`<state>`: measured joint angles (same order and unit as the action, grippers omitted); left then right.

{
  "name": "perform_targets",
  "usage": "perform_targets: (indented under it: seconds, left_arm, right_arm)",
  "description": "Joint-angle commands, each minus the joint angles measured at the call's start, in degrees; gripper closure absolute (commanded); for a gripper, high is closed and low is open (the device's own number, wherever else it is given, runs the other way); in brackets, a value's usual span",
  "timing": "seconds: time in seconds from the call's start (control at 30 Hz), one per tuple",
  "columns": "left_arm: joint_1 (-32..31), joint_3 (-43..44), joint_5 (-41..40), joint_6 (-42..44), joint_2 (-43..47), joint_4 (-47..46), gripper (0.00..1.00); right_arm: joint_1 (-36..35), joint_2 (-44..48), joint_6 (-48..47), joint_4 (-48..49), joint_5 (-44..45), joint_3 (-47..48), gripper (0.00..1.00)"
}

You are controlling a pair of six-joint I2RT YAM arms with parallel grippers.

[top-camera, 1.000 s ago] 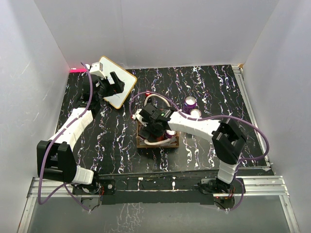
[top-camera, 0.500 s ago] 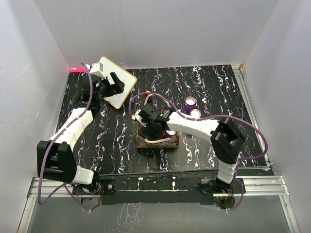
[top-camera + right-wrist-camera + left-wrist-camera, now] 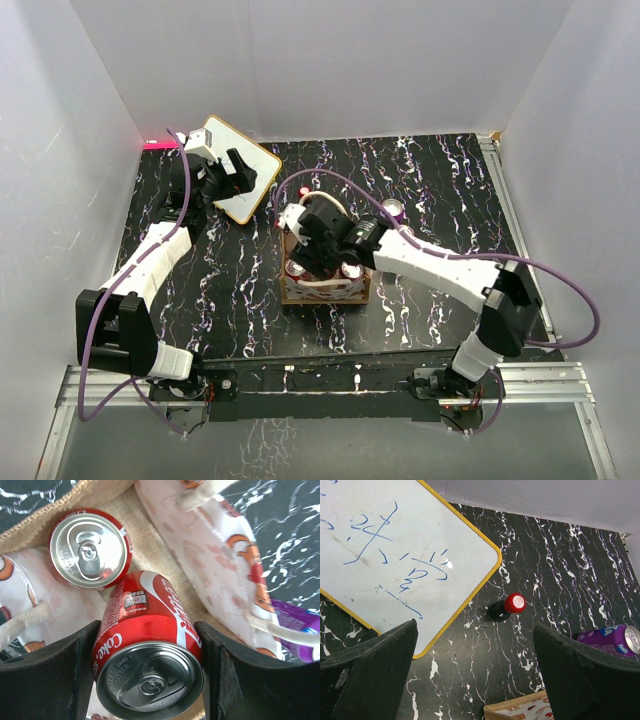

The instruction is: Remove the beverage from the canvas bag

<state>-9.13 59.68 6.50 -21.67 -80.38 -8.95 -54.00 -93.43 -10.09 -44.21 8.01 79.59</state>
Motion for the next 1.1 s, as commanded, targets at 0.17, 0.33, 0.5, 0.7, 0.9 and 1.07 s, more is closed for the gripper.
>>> perform_targets:
  seconds: [0.17, 0.33, 0.5, 0.7, 0.9, 1.07]
  left_arm:
    - [0.2, 2.2, 0.8, -0.2, 0.3, -0.5, 0.03]
    - [0.2, 2.2, 0.7, -0.3, 0.3, -0.5, 0.03]
    - [0.3, 2.2, 0.9, -0.4, 0.2, -0.5, 0.03]
    - [0.2, 2.2, 1.0, -0.6, 0.6, -0.4, 0.03]
    - [0.2, 2.1, 1.1, -0.7, 0.6, -0.5, 0.03]
    - [0.2, 2.2, 1.1, -0.7, 0.5, -0.3, 0.03]
  right_arm:
    - [-0.3, 17.0, 2.1, 18.9, 11.4, -3.2, 0.9]
    - [-0.2, 29.5, 2.6, 32.0, 18.6, -10.8, 0.92]
    - [-0.2, 41.8, 1.7, 45.4, 32.1, -20.8, 0.92]
    - [-0.1, 49.1, 1.6, 46.1, 49.7, -26.4, 0.92]
    - [-0.1, 50.0, 6.6, 34.5, 53.5, -24.3, 0.92]
    - [0.0, 46.6, 16.7, 18.2, 51.8, -19.0, 0.92]
